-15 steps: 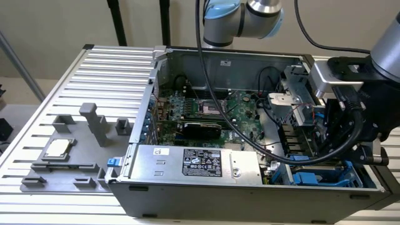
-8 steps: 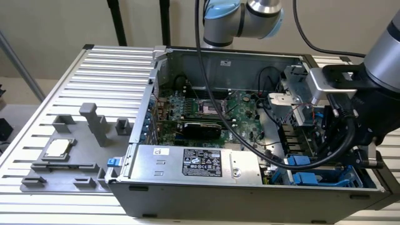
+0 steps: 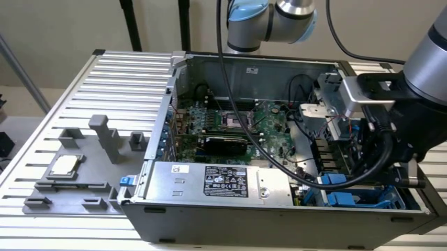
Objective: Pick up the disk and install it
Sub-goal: 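Insert the second disk wire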
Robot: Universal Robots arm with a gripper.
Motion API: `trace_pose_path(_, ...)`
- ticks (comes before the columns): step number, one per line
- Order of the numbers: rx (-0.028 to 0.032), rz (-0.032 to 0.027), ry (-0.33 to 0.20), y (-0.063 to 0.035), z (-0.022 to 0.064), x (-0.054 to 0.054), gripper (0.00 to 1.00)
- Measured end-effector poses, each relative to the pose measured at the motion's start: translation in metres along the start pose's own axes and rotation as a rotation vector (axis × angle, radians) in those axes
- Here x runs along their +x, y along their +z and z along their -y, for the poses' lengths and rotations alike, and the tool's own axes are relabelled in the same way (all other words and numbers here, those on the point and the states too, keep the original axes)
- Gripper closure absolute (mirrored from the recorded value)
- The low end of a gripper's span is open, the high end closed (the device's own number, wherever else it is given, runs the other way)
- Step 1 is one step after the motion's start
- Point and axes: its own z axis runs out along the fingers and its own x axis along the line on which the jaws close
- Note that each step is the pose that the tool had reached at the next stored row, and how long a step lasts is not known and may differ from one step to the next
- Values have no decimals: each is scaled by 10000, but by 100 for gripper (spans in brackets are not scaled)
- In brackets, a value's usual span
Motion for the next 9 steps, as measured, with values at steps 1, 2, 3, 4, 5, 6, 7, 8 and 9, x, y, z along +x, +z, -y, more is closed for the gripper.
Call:
trace_pose_path(1, 2, 0, 1, 0, -1, -4, 84)
trace_pose_path(2, 4, 1, 1, 1, -2, -9, 84)
trace_pose_path(3, 7, 5, 1, 2, -2, -14, 84)
trace_pose_path(4, 11, 7, 1, 3, -3, -20, 84)
trace_pose_path(5, 15, 9, 1, 5, -3, -22, 84)
trace_pose_path(6, 21, 11, 1, 7, -3, -23, 84)
trace_pose_path(7, 29, 12, 1, 9, -4, -24, 84)
trace_pose_path(8, 37, 12, 0, 10, -4, -25, 84)
trace_pose_path(9, 44, 11, 0, 11, -4, -25, 84)
